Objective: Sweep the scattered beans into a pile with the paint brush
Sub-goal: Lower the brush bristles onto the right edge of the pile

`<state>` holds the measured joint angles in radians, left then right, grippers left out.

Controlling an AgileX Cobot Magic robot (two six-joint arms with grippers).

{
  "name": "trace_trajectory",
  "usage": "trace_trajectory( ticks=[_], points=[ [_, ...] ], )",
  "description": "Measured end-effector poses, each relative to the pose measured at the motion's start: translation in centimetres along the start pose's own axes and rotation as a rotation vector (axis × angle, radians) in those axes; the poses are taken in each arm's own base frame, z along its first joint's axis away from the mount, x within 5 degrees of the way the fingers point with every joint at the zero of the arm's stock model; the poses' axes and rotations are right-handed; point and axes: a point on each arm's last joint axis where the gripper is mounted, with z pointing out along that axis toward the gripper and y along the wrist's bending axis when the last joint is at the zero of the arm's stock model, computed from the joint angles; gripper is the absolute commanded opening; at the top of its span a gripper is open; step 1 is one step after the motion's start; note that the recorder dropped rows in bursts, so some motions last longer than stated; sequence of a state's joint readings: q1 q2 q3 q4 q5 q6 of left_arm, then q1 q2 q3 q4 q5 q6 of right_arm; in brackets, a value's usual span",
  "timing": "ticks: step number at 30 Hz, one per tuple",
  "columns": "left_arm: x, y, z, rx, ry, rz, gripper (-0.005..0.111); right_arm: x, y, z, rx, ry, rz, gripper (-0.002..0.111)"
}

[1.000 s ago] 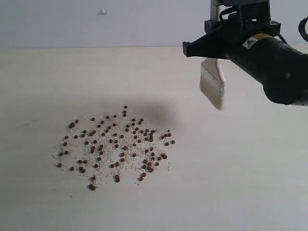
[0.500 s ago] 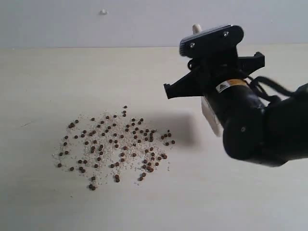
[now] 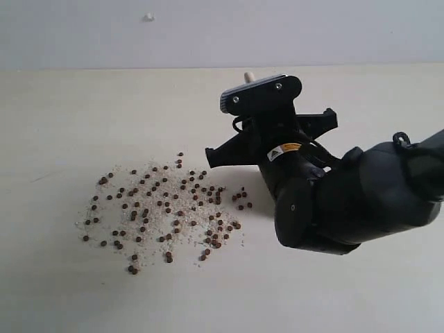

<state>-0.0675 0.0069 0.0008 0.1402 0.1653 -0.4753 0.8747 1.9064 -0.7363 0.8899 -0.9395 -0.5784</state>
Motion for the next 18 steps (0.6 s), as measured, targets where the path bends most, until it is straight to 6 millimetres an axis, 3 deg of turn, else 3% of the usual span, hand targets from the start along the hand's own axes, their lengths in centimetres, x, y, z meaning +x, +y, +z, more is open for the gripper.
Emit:
trace_trajectory(
  ticks=[18],
  points=[
    [0.1, -0.4, 0.0, 0.063, 0.022, 0.006, 0.000, -2.5, 5.2, 0.2, -0.214, -0.015, 0.161, 0.000]
  ],
)
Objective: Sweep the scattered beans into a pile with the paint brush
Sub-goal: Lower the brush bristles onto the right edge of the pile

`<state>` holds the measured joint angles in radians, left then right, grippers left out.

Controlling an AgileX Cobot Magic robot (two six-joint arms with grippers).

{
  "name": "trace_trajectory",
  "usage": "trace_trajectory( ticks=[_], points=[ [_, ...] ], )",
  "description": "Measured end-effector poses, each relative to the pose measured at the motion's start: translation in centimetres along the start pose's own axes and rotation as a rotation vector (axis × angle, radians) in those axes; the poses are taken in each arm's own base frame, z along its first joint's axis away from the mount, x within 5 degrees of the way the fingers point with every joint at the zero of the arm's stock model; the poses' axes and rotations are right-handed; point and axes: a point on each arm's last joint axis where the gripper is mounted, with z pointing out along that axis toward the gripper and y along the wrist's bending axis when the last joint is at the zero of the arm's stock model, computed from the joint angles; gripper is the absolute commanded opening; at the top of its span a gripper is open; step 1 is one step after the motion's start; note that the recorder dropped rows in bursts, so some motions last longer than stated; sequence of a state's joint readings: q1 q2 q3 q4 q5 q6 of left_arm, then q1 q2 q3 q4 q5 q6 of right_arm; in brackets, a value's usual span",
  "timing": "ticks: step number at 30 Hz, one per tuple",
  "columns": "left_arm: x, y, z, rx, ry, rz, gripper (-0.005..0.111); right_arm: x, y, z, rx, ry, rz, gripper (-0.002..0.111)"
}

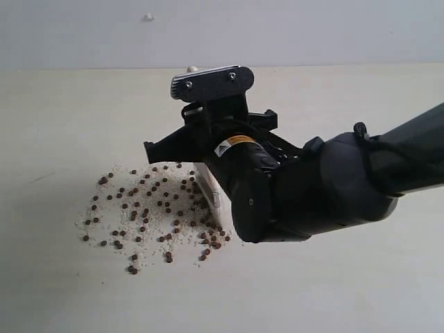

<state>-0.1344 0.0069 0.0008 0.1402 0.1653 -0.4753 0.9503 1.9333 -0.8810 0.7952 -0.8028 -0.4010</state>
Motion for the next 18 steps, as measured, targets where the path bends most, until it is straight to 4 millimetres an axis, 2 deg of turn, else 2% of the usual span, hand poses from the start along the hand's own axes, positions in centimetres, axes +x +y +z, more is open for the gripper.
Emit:
trace_trajectory(
  ticks=[5, 12, 15, 18],
  points=[
    [0.0, -0.1, 0.0, 0.018, 0.006, 0.002, 0.000, -0.3, -0.3, -0.1, 0.040, -0.026, -0.001, 0.000],
    [0.0, -0.1, 0.0, 0.019, 0.007, 0.002, 0.000, -3.1, -0.7, -1.2, 0.062, -0.095, -0.108, 0.000],
    [0.0, -0.1, 0.0, 0.019, 0.007, 0.002, 0.000, -4.0, -0.5, -1.6, 0.046, -0.134, -0.246, 0.000],
    [0.0, -0.1, 0.0, 0.019, 0.007, 0.002, 0.000, -4.0, 0.1, -1.5, 0.008, -0.170, -0.448, 0.000]
  ],
)
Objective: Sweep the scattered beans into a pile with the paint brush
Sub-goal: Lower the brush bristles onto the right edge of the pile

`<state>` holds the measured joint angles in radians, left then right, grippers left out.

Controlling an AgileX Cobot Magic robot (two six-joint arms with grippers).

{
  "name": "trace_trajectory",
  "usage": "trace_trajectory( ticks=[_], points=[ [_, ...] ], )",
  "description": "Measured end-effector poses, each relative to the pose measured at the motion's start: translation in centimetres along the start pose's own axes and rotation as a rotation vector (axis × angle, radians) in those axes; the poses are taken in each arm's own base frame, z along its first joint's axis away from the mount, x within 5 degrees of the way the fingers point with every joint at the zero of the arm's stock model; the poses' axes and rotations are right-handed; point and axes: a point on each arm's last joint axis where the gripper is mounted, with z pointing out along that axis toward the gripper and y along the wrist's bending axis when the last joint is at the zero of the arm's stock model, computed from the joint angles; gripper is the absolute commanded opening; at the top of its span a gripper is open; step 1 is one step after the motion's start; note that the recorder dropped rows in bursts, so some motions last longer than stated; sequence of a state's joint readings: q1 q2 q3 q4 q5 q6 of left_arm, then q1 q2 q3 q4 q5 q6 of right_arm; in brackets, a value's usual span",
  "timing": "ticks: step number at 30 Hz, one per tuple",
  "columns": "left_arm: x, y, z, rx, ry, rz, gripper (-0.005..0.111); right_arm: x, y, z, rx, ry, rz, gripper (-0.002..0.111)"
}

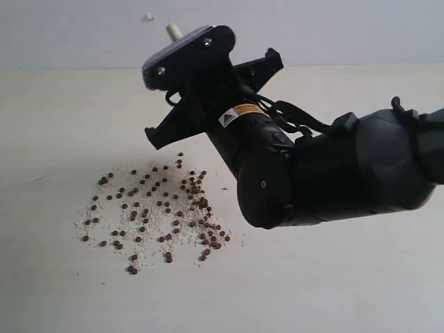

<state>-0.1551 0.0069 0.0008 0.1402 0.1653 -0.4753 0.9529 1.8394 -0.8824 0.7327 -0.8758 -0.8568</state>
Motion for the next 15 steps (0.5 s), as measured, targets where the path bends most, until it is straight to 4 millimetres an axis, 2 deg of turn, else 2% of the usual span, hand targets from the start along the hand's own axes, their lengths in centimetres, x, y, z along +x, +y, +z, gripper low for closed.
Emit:
trace_trajectory(
  ticks=[4, 7, 10, 15],
  points=[
    [0.0, 0.0, 0.0, 0.000, 0.000, 0.000, 0.000, 0.9, 1.9, 0.9, -0.149, -0.115, -0.261, 0.000],
    [0.0, 0.0, 0.0, 0.000, 0.000, 0.000, 0.000, 2.1, 2.9, 2.2, -0.242, -0.176, -0.359, 0.000],
    [0.0, 0.0, 0.0, 0.000, 0.000, 0.000, 0.000, 2.7, 2.8, 4.2, -0.274, -0.205, -0.373, 0.000],
    [0.0, 0.0, 0.0, 0.000, 0.000, 0.000, 0.000, 3.4, 1.5, 8.3, -0.354, -0.244, -0.324, 0.000]
  ],
)
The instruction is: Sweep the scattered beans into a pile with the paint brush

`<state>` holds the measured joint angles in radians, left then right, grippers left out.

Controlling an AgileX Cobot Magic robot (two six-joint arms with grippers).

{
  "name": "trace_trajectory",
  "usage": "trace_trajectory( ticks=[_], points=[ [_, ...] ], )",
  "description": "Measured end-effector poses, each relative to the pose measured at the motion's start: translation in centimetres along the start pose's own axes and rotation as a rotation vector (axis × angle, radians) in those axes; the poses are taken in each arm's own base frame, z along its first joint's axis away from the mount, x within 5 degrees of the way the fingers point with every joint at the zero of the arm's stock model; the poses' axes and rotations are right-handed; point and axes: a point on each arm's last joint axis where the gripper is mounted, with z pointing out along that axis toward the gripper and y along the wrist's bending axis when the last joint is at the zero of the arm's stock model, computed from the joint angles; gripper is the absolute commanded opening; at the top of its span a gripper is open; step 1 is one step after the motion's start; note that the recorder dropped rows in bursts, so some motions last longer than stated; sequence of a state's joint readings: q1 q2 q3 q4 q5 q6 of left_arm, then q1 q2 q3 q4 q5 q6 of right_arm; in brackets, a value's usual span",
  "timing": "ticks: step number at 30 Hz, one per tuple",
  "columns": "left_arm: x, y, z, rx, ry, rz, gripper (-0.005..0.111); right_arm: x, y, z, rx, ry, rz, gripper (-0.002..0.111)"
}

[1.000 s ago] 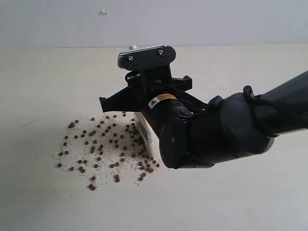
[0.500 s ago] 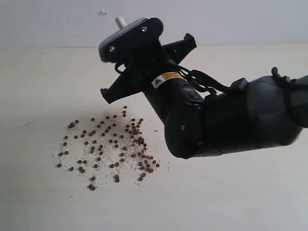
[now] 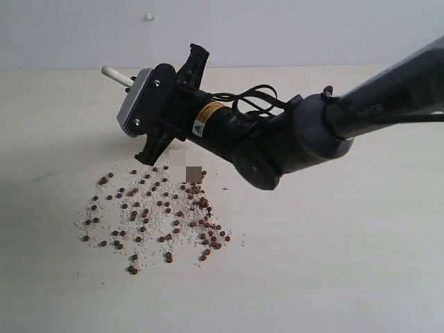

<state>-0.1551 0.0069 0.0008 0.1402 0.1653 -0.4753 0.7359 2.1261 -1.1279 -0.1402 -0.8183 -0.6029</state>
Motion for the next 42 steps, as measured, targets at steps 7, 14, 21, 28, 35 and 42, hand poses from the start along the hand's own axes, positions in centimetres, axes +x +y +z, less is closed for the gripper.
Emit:
trace_trajectory(
  ticks=[7, 14, 21, 28, 35, 42],
  points=[
    [0.0, 0.0, 0.0, 0.000, 0.000, 0.000, 0.000, 2.1, 0.7, 1.2, -0.238, 0.075, 0.070, 0.000],
    [0.0, 0.0, 0.0, 0.000, 0.000, 0.000, 0.000, 0.9, 2.3, 0.4, -0.524, 0.045, 0.059, 0.000],
    [0.0, 0.0, 0.0, 0.000, 0.000, 0.000, 0.000, -0.4, 2.1, -0.6, -0.661, 0.098, 0.112, 0.000],
    [0.0, 0.0, 0.0, 0.000, 0.000, 0.000, 0.000, -1.8, 1.4, -1.9, -0.768, 0.170, 0.158, 0.000],
    [0.0, 0.0, 0.0, 0.000, 0.000, 0.000, 0.000, -2.7, 0.3, -2.5, -0.724, 0.186, 0.130, 0.000],
    [0.0, 0.0, 0.0, 0.000, 0.000, 0.000, 0.000, -3.5, -1.7, -2.2, -0.552, 0.196, 0.115, 0.000]
  ],
)
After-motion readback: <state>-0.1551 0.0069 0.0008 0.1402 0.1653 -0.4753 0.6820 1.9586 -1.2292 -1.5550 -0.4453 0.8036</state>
